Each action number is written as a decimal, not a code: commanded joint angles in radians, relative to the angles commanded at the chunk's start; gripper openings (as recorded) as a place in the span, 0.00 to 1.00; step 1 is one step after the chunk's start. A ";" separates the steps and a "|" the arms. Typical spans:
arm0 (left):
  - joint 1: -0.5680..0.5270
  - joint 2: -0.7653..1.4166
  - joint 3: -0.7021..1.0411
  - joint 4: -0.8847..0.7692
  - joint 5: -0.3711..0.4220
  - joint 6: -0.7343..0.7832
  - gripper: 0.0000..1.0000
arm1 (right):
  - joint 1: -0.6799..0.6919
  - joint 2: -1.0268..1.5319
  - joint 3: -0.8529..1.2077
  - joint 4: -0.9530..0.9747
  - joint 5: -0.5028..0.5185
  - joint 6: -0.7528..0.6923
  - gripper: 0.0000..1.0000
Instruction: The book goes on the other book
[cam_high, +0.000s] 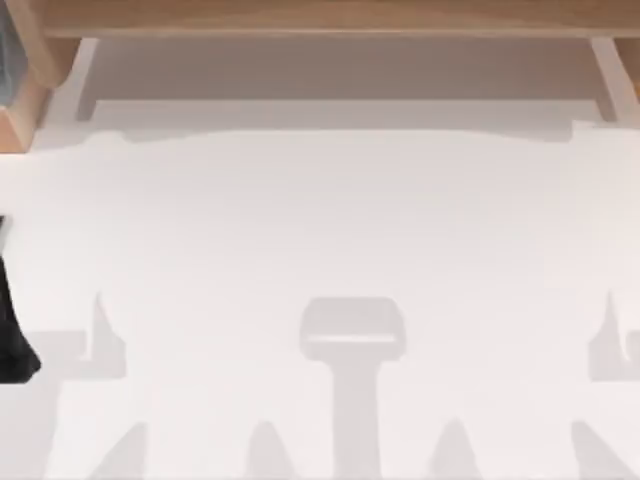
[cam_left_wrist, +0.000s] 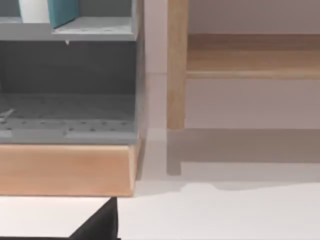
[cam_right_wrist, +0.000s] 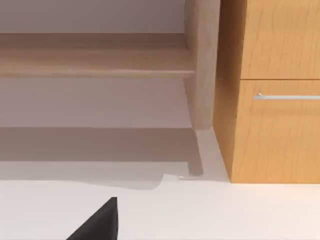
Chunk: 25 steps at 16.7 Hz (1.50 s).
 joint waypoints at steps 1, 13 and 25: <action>0.000 0.000 0.000 0.000 0.000 0.000 1.00 | 0.000 0.000 0.000 0.000 0.000 0.000 1.00; 0.172 0.673 0.553 0.245 0.140 0.007 1.00 | 0.000 0.000 0.000 0.000 0.000 0.000 1.00; 0.372 1.864 1.311 0.556 0.392 -0.005 1.00 | 0.000 0.000 0.000 0.000 0.000 0.000 1.00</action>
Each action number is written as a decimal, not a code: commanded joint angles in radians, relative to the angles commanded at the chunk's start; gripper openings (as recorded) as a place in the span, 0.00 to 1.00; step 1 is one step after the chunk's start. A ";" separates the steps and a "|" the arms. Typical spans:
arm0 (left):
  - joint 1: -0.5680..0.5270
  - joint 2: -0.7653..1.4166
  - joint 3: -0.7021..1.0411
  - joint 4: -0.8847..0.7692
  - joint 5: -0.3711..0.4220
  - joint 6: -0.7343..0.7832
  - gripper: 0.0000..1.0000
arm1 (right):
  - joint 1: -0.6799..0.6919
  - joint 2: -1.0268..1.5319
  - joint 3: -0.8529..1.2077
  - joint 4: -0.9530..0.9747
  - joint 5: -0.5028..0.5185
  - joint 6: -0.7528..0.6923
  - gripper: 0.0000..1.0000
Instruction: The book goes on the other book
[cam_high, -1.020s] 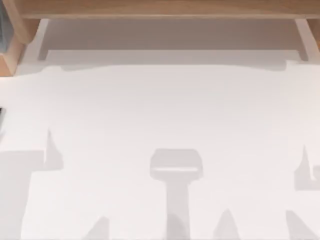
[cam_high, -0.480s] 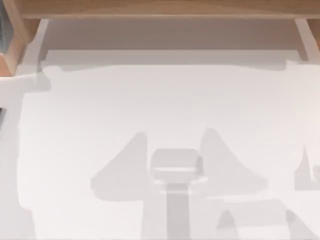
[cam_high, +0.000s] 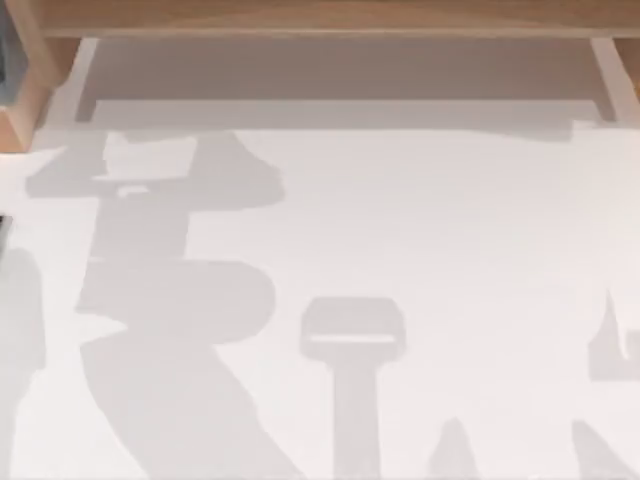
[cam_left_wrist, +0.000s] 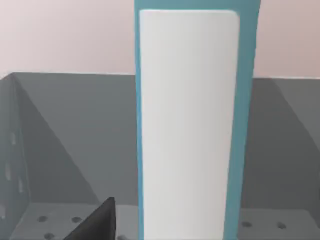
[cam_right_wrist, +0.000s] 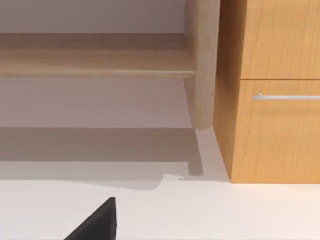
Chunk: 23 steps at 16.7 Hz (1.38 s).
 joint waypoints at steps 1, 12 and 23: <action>0.008 0.052 0.034 0.013 0.014 -0.002 1.00 | 0.000 0.000 0.000 0.000 0.000 0.000 1.00; 0.015 0.172 0.131 0.028 0.035 -0.007 1.00 | 0.000 0.000 0.000 0.000 0.000 0.000 1.00; -0.004 0.253 0.254 -0.013 0.017 -0.008 0.92 | 0.000 0.000 0.000 0.000 0.000 0.000 1.00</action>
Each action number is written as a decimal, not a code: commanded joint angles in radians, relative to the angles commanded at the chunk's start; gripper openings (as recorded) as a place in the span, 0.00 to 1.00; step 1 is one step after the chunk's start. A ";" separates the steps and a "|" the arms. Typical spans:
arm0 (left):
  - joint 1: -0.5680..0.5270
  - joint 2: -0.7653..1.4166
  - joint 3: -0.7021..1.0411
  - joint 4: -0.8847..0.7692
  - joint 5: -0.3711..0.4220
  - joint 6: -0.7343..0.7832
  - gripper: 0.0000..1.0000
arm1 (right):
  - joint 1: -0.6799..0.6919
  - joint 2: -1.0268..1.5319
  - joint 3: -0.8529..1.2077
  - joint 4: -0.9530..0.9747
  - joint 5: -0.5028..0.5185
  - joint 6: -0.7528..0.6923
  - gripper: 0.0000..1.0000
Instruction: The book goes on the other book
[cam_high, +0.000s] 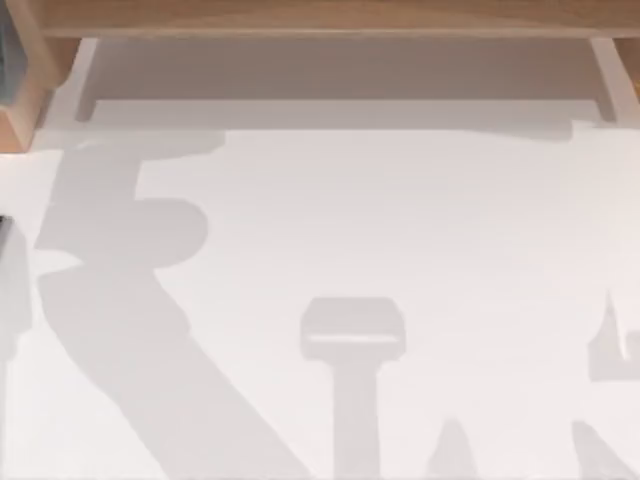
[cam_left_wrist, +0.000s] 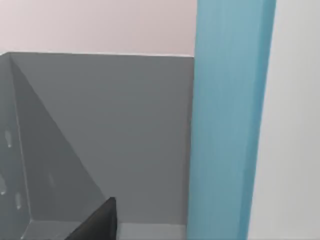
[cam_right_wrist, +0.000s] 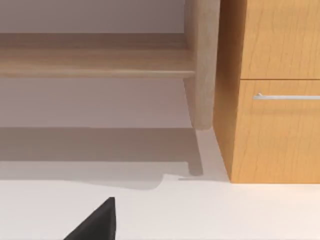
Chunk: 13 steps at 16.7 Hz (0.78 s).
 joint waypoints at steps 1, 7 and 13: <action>0.000 0.000 0.000 0.000 0.000 0.000 0.85 | 0.000 0.000 0.000 0.000 0.000 0.000 1.00; 0.000 0.000 0.000 0.000 0.000 0.000 0.40 | 0.000 0.000 0.000 0.000 0.000 0.000 1.00; 0.000 0.000 0.000 0.000 0.000 0.000 0.00 | 0.000 0.000 0.000 0.000 0.000 0.000 1.00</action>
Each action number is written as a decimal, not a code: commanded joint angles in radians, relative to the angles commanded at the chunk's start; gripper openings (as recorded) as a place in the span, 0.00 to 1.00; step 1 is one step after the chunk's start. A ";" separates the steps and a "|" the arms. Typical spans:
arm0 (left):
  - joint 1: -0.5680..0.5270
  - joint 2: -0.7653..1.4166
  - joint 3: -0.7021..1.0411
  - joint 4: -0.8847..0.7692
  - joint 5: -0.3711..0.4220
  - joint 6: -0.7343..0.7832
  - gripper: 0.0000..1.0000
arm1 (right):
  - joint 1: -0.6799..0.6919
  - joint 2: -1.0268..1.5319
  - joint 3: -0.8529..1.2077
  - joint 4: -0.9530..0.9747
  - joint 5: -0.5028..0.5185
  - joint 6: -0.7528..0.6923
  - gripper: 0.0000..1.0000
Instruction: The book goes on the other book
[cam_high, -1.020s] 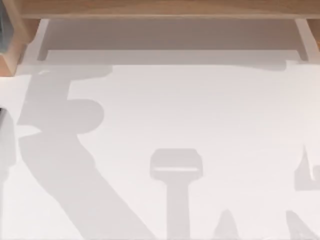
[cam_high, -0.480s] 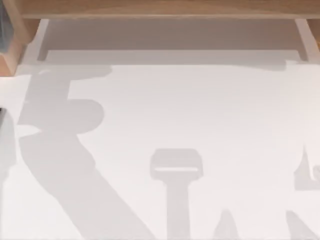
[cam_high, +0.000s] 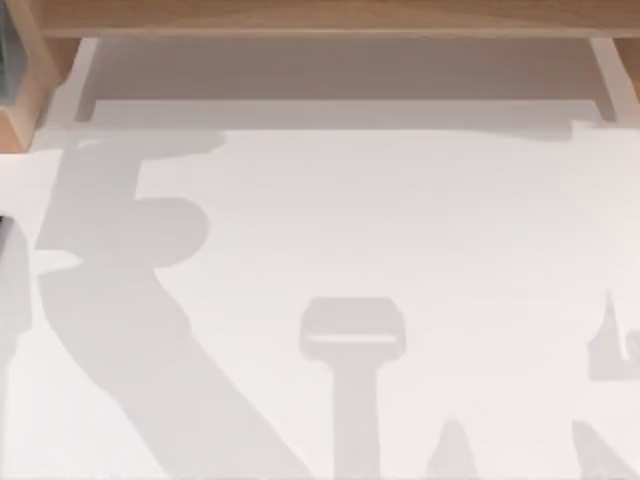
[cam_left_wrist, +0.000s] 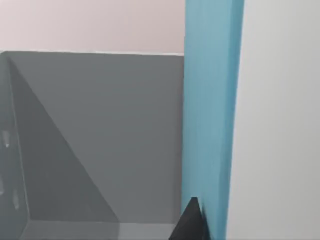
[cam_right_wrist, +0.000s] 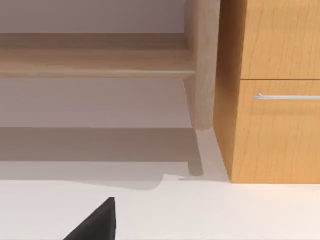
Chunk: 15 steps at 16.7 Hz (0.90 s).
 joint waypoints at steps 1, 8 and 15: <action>0.000 0.000 0.000 0.000 0.000 0.000 0.00 | 0.000 0.000 0.000 0.000 0.000 0.000 1.00; 0.003 -0.002 0.000 0.000 0.000 0.001 0.00 | 0.000 0.000 0.000 0.000 0.000 0.000 1.00; 0.012 -0.048 -0.029 -0.017 0.008 0.002 0.00 | 0.000 0.000 0.000 0.000 0.000 0.000 1.00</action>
